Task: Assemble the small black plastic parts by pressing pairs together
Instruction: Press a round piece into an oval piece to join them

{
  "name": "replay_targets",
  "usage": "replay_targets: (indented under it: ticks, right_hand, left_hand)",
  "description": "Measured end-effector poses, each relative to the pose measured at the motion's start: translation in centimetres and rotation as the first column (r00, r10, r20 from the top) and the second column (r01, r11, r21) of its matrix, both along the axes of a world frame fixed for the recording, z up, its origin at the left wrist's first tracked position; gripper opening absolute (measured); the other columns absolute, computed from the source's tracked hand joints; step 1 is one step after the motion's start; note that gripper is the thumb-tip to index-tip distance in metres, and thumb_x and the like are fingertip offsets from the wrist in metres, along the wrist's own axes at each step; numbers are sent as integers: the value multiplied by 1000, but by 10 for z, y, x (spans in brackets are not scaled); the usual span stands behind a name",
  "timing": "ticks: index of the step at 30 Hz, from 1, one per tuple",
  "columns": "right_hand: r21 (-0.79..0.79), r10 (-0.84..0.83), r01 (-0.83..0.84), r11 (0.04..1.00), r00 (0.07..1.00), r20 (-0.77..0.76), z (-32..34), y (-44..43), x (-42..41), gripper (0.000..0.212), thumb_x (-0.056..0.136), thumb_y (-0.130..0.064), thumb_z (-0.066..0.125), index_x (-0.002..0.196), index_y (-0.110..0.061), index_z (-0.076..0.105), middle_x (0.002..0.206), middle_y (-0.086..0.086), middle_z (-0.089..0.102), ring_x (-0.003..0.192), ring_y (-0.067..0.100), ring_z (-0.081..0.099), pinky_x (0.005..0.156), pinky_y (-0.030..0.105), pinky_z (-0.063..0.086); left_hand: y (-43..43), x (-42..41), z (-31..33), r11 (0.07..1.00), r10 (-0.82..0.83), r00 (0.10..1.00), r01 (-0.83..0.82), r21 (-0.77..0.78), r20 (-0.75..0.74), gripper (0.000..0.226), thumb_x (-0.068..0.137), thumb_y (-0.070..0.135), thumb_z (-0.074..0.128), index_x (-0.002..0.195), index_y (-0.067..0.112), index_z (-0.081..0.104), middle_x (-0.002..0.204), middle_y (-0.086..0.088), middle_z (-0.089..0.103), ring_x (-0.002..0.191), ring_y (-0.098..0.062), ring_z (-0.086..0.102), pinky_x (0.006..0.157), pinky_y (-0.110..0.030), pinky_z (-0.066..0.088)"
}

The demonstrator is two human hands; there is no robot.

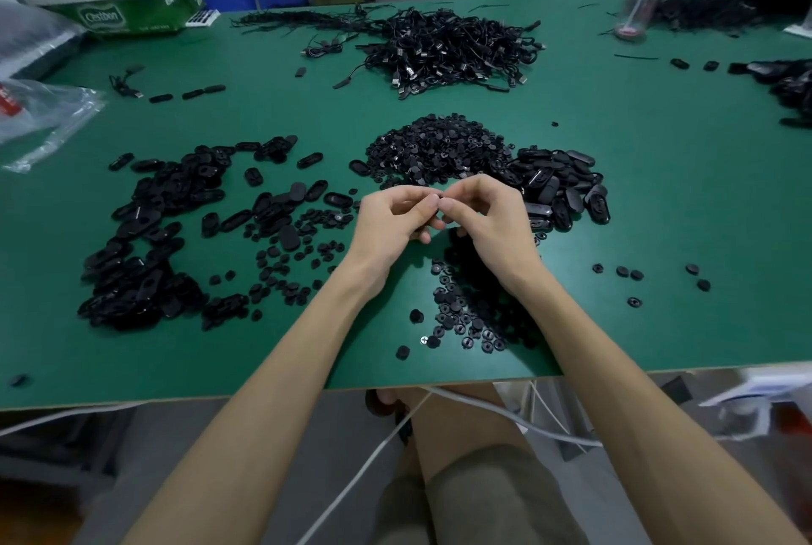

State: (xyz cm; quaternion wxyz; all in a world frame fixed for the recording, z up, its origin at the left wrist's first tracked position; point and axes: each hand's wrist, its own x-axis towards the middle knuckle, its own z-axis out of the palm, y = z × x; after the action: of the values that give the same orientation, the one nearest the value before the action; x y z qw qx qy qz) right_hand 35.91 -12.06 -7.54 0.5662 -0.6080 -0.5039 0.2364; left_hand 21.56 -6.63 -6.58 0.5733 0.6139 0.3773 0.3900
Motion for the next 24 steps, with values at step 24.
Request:
replay_targets:
  ticks: [24]
  right_hand:
    - [-5,-91,91,996,995,-46,-1,-2,5,9,90,-9,77,93,-17,76,88,-4,75,81,8,67,80,31,58]
  left_hand:
    - [-3,-1,-11,999,29,1000,-29,32,5,35,99,-12,57,133,-5,61,132,-17,65,105,-28,75,103,-44,56]
